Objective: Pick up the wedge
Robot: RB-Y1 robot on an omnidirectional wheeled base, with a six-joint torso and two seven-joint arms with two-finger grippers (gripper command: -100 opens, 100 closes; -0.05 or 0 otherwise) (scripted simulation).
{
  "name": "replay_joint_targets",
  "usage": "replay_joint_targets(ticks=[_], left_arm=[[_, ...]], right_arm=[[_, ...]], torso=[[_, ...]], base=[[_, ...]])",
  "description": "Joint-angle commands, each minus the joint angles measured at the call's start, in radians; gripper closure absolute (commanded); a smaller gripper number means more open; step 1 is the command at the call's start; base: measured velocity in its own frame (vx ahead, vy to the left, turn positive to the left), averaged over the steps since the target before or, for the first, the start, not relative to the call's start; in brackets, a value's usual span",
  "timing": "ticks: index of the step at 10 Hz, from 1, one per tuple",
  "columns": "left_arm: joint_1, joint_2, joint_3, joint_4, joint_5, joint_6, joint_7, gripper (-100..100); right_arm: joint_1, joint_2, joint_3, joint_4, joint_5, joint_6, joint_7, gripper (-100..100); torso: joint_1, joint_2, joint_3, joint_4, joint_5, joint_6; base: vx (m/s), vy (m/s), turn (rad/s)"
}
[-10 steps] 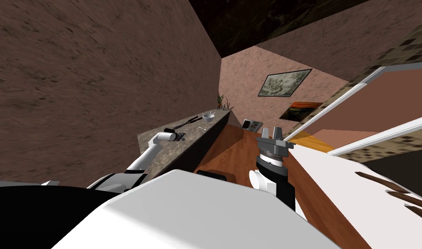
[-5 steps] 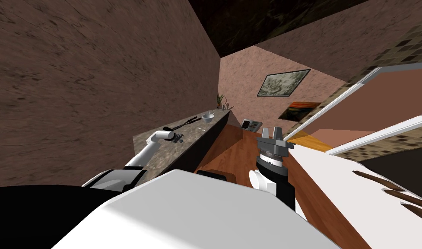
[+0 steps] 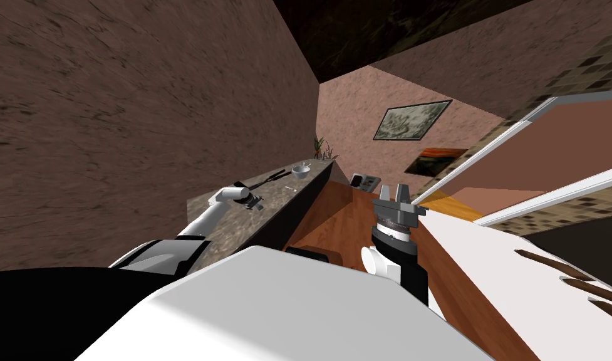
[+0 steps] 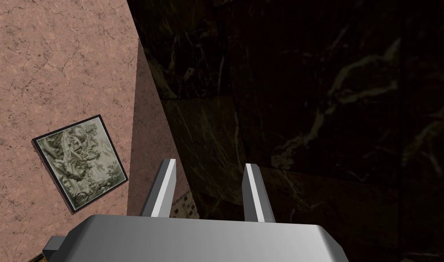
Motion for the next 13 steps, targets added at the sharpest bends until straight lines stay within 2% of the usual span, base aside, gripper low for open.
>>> replay_joint_targets(ticks=[1, 2, 3, 8, 9, 10, 11, 12, 13], left_arm=[[-0.008, 0.011, 0.0, 0.019, 0.01, 0.037, -0.003, -100], [-0.021, 0.032, 0.001, 0.051, 0.03, 0.074, -0.007, -100], [-0.021, 0.032, 0.001, 0.051, 0.03, 0.082, -0.007, -100], [-0.056, 0.11, -0.003, 0.174, 0.102, 0.242, -0.011, -100], [-0.057, 0.117, -0.004, 0.187, 0.109, 0.257, -0.011, -100], [-0.068, 0.112, -0.008, 0.196, 0.102, 0.239, -0.017, -100], [-0.068, 0.113, -0.008, 0.199, 0.103, 0.242, -0.018, 0], [-0.068, 0.106, -0.029, 0.189, 0.1, 0.231, 0.023, -100], [-0.068, 0.103, -0.04, 0.184, 0.099, 0.226, 0.044, -100]], right_arm=[[0.0, 0.0, 0.0, 0.0, 0.0, 0.0, 0.0, 0], [0.0, 0.0, 0.0, 0.0, 0.0, 0.0, 0.0, 0], [0.0, 0.0, 0.0, 0.0, 0.0, 0.0, 0.0, 0], [0.0, 0.0, 0.0, 0.0, 0.0, 0.0, 0.0, 0], [0.0, 0.0, 0.0, 0.0, 0.0, 0.0, 0.0, 0], [0.0, 0.0, 0.0, 0.0, 0.0, 0.0, 0.0, 0], [0.0, 0.0, 0.0, 0.0, 0.0, 0.0, 0.0, 0], [0.0, 0.0, 0.0, 0.0, 0.0, 0.0, 0.0, 0], [0.0, 0.0, 0.0, 0.0, 0.0, 0.0, 0.0, 0]], torso=[[0.0, 0.0, 0.0, 0.0, 0.0, 0.0], [0.0, 0.0, 0.0, 0.0, 0.0, 0.0], [-0.001, -0.001, 0.0, 0.0, 0.0, 0.0], [0.002, -0.004, -0.003, -0.001, 0.0, 0.0], [0.001, -0.004, -0.003, -0.001, 0.0, 0.0], [0.0, -0.004, -0.002, -0.001, 0.0, 0.0], [0.0, 0.0, 0.0, 0.0, 0.0, 0.0], [0.0, 0.003, 0.002, 0.0, 0.0, 0.0], [0.002, 0.006, 0.003, 0.001, 0.001, 0.001]], base=[[0.077, -0.002, 0.003], [0.092, -0.01, 0.015], [0.074, -0.007, 0.01], [0.124, 0.006, 0.049], [0.128, -0.001, 0.049], [0.054, 0.002, 0.008], [0.011, 0.0, -0.002], [-0.026, 0.045, -0.132], [-0.063, 0.087, -0.154]])
